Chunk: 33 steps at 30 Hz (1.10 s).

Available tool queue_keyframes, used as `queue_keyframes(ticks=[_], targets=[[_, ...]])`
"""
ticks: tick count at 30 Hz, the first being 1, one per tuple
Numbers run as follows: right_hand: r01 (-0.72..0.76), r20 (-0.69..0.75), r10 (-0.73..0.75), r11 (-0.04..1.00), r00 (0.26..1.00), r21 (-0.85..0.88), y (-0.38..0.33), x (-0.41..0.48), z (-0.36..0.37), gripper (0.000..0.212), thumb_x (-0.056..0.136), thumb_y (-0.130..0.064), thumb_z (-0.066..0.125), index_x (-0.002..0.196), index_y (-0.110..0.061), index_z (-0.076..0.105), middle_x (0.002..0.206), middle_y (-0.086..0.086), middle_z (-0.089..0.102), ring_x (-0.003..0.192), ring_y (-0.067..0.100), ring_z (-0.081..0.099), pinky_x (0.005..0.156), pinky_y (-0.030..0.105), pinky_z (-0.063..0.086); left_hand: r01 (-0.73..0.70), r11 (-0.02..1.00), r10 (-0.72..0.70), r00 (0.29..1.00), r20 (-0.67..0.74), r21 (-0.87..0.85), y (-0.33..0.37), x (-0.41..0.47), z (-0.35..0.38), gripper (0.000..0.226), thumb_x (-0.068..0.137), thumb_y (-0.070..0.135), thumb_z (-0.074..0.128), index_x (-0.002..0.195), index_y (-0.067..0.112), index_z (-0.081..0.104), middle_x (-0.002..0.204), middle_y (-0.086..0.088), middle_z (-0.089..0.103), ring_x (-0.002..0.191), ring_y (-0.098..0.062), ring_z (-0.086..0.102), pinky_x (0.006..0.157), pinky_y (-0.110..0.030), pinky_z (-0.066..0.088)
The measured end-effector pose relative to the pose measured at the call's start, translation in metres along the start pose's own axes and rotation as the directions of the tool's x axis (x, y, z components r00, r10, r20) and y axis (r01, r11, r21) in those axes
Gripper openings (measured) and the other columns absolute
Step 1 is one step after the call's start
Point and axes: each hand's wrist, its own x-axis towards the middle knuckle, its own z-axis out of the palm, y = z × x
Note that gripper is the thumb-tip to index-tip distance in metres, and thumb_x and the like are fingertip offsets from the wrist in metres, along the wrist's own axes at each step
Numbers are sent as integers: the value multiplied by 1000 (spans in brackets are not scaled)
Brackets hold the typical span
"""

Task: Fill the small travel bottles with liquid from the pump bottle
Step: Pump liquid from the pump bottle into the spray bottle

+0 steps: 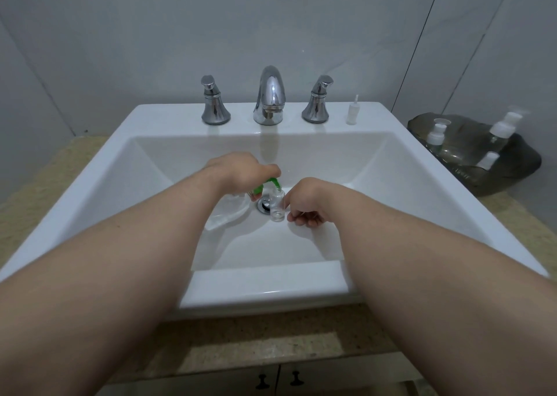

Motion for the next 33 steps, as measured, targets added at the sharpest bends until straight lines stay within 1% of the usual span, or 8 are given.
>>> queue_keyframes(ticks=[5, 8, 12, 15, 23, 26, 31, 33], targets=[[-14, 4, 14, 1000, 1000, -14, 0, 1, 0, 36, 98, -3, 46, 130, -5, 62, 85, 7, 62, 74, 23, 50, 60, 30, 38, 2, 1000, -2, 1000, -1, -8, -1, 0, 1, 66, 89, 69, 48, 55, 17, 70, 38, 11, 49, 60, -22, 54, 64, -33, 39], [-29, 10, 29, 1000, 1000, -8, 0, 3, 0, 36, 98, -4, 47, 131, -3, 62, 91, 10, 63, 81, 25, 50, 60, 31, 38, -4, 1000, 4, 1000, -8, -11, -1, 2, 0, 68, 90, 70, 48, 55, 16, 71, 49, 6, 54, 61, -22, 55, 64, -34, 39], [-18, -5, 18, 1000, 1000, 6, 1, 1, 0, 34, 98, -2, 46, 127, -5, 63, 82, 6, 62, 69, 21, 51, 59, 30, 38, 0, 1000, 0, 1000, 1, -19, -2, 3, 1, 68, 90, 71, 48, 55, 17, 71, 51, 5, 55, 62, -22, 55, 65, -34, 39], [-17, -2, 17, 1000, 1000, 4, 0, 2, 0, 34, 98, -2, 46, 127, -6, 63, 83, 7, 62, 74, 22, 51, 59, 30, 38, 2, 1000, -2, 1000, -3, -23, -2, 3, 1, 68, 90, 71, 48, 56, 17, 70, 47, 8, 53, 61, -21, 55, 65, -34, 39], [-15, -9, 15, 1000, 1000, 18, 1, 3, 0, 34, 96, -1, 47, 124, -9, 65, 83, 6, 62, 65, 19, 51, 58, 29, 39, -25, 1000, 25, 1000, -8, 11, -1, 2, 1, 63, 88, 66, 48, 59, 16, 73, 60, 1, 59, 62, -25, 56, 65, -33, 42], [-16, -8, 16, 1000, 1000, 24, 1, 3, -1, 36, 95, 0, 47, 124, -9, 65, 83, 7, 62, 64, 18, 51, 58, 30, 39, -37, 999, 37, 999, -11, 11, 1, 1, 0, 60, 91, 61, 48, 62, 15, 73, 56, 5, 59, 63, -23, 56, 63, -32, 40], [-10, -7, 10, 999, 1000, 33, 1, 0, 0, 37, 97, 0, 45, 127, -9, 64, 82, 7, 61, 62, 17, 49, 57, 29, 38, -35, 999, 35, 999, 16, 14, 4, -1, -1, 54, 95, 52, 46, 64, 16, 72, 34, 14, 51, 62, -21, 55, 62, -32, 36], [-4, -6, 4, 999, 1000, 38, 1, -1, 0, 37, 98, 0, 45, 128, -9, 64, 81, 7, 60, 62, 17, 49, 57, 29, 37, -39, 999, 39, 999, 3, 7, 3, -1, -3, 52, 95, 49, 46, 65, 15, 72, 35, 10, 51, 61, -22, 54, 62, -32, 37]])
